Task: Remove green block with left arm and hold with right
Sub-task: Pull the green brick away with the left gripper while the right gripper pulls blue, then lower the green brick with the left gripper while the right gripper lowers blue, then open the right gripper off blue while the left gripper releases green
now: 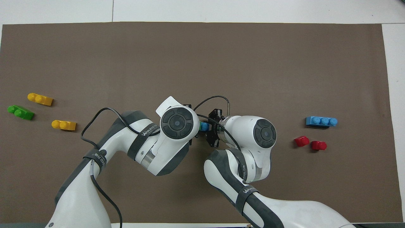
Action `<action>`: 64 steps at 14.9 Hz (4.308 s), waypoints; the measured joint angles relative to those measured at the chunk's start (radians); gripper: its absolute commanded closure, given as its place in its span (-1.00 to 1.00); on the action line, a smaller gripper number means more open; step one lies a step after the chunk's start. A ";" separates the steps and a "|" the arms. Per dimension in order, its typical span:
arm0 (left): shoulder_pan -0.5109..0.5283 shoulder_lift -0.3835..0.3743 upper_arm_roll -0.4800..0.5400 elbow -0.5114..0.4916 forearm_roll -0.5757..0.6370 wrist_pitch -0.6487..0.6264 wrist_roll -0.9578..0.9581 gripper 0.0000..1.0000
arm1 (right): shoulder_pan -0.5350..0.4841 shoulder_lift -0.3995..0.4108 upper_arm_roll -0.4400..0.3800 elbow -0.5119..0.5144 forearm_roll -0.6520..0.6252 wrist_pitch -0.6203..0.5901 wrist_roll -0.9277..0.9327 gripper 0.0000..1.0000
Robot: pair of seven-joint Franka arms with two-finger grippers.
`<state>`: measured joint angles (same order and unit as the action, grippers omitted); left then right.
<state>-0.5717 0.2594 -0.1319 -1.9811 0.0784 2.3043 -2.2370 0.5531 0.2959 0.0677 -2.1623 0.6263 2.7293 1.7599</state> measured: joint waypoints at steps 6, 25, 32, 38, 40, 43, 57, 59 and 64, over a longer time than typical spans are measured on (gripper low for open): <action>0.001 -0.035 0.002 0.001 0.000 -0.019 0.001 1.00 | 0.000 0.000 0.000 0.005 0.000 0.005 -0.001 1.00; 0.383 -0.143 0.030 -0.001 -0.005 -0.144 0.624 1.00 | -0.438 -0.082 -0.016 0.208 0.000 -0.489 -0.470 1.00; 0.590 -0.135 0.031 -0.005 -0.066 -0.135 1.053 1.00 | -0.644 -0.039 -0.018 0.207 -0.023 -0.575 -0.749 1.00; 0.670 -0.071 0.031 -0.008 -0.066 -0.032 1.184 1.00 | -0.733 0.016 -0.019 0.207 -0.023 -0.583 -0.841 1.00; 0.689 -0.035 0.031 -0.010 -0.066 0.018 1.210 1.00 | -0.735 0.017 -0.020 0.205 -0.023 -0.582 -0.841 1.00; 0.694 0.016 0.030 -0.010 -0.066 0.082 1.216 1.00 | -0.735 0.024 -0.020 0.194 -0.023 -0.568 -0.841 1.00; 0.714 0.072 0.032 -0.009 -0.066 0.162 1.251 0.22 | -0.727 0.029 -0.010 0.139 -0.023 -0.515 -0.841 -1.00; 0.722 0.076 0.032 -0.009 -0.066 0.169 1.277 -1.00 | -0.727 0.017 -0.010 0.162 -0.023 -0.566 -0.838 -1.00; 0.726 0.082 0.032 0.003 -0.066 0.174 1.358 -1.00 | -0.726 -0.080 -0.010 0.214 -0.099 -0.664 -0.833 -1.00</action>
<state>0.1540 0.3411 -0.1001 -1.9786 0.0123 2.4784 -0.8789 -0.1733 0.2155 0.0580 -1.9486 0.5268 2.0656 0.9267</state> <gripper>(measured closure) 0.242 0.000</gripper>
